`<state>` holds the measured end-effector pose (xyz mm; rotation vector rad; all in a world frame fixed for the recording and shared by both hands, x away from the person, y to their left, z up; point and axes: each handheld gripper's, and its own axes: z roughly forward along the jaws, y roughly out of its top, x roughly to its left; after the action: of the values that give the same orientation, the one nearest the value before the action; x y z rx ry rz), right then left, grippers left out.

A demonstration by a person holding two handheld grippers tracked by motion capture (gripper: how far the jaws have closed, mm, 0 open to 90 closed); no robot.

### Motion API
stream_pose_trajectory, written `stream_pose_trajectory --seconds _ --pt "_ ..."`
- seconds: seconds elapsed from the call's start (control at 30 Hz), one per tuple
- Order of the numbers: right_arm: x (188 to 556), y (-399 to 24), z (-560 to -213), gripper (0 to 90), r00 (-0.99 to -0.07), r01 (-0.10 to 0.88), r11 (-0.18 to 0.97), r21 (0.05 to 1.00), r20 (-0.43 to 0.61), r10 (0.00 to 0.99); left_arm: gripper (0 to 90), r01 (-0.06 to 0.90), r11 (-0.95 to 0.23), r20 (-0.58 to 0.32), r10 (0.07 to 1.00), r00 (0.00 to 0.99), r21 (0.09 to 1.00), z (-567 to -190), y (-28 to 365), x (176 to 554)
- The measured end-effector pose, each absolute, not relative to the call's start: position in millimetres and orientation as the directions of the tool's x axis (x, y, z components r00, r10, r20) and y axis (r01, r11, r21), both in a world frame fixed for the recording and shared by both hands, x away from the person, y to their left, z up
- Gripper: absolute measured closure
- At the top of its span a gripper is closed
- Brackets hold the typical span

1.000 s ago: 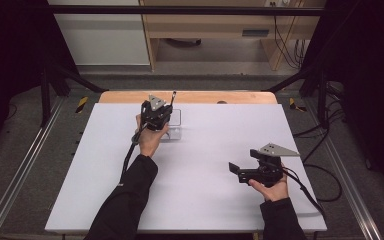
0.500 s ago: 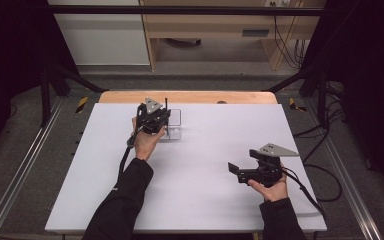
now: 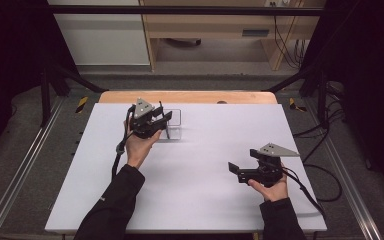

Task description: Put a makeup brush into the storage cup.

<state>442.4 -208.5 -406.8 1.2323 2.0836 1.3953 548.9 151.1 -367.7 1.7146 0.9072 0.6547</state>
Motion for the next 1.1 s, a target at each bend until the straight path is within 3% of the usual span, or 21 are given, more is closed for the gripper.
stream_pose_trajectory --seconds 0.57,0.9,1.1 --pt "442.2 -209.6 -406.3 4.4 -0.558 0.46 0.142 0.876 0.161 0.814 35.2 0.256 -0.189 -0.011 0.785 0.62 0.948 -371.3 170.9 506.8" --pt "441.4 -211.3 -404.6 4.1 -0.556 0.455 0.137 0.88 0.16 0.816 20.4 0.304 -0.227 -0.02 0.77 0.638 0.925 -383.7 179.6 489.0" --pt "440.6 -212.2 -403.5 4.0 -0.556 0.453 0.133 0.882 0.163 0.815 16.6 0.308 -0.247 -0.009 0.767 0.642 0.919 -387.7 182.8 477.8"
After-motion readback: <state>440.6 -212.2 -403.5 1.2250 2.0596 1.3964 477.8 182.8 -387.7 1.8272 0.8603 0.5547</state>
